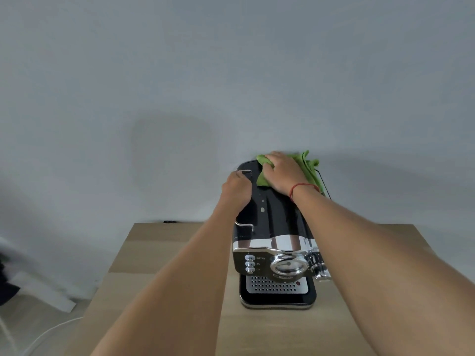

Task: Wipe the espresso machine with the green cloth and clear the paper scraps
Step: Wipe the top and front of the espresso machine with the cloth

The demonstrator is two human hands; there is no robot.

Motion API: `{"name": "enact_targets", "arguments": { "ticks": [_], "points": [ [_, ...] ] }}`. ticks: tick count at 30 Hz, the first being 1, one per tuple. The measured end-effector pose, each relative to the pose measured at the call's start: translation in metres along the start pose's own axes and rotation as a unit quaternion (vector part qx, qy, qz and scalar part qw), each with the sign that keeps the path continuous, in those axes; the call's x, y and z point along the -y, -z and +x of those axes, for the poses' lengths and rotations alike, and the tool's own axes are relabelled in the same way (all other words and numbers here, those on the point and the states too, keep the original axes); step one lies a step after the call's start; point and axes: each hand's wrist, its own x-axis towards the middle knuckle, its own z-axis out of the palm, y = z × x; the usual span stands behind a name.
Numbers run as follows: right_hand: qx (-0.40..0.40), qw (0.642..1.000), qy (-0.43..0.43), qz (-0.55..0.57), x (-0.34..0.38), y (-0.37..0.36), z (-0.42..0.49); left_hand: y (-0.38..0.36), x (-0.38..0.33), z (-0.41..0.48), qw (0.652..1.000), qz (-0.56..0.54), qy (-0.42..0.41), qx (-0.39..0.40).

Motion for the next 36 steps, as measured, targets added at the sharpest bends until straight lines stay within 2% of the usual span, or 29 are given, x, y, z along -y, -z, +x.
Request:
{"name": "enact_targets", "arguments": {
  "ticks": [6,14,21,25,31,36],
  "points": [
    [0.015,0.999,-0.001,-0.040,0.000,-0.001,-0.033,0.004,-0.003,-0.012,1.000,0.004,-0.002,-0.003],
    [0.092,0.989,-0.066,-0.093,-0.001,0.007,-0.087,0.007,-0.008,-0.023,1.000,-0.008,0.011,-0.008],
    [0.058,0.979,-0.192,-0.030,0.001,0.005,-0.072,0.005,-0.004,-0.015,1.000,-0.002,0.006,-0.004],
    [0.023,0.974,-0.225,-0.015,0.005,0.001,-0.060,0.002,-0.002,-0.006,1.000,0.002,0.006,-0.006],
    [0.027,0.977,-0.212,-0.019,0.005,0.004,-0.062,0.001,0.000,-0.004,1.000,0.006,-0.002,0.001],
    [0.075,0.982,-0.165,-0.055,0.006,0.009,-0.081,0.005,-0.002,-0.014,1.000,-0.003,-0.008,0.006]
  ]
}}
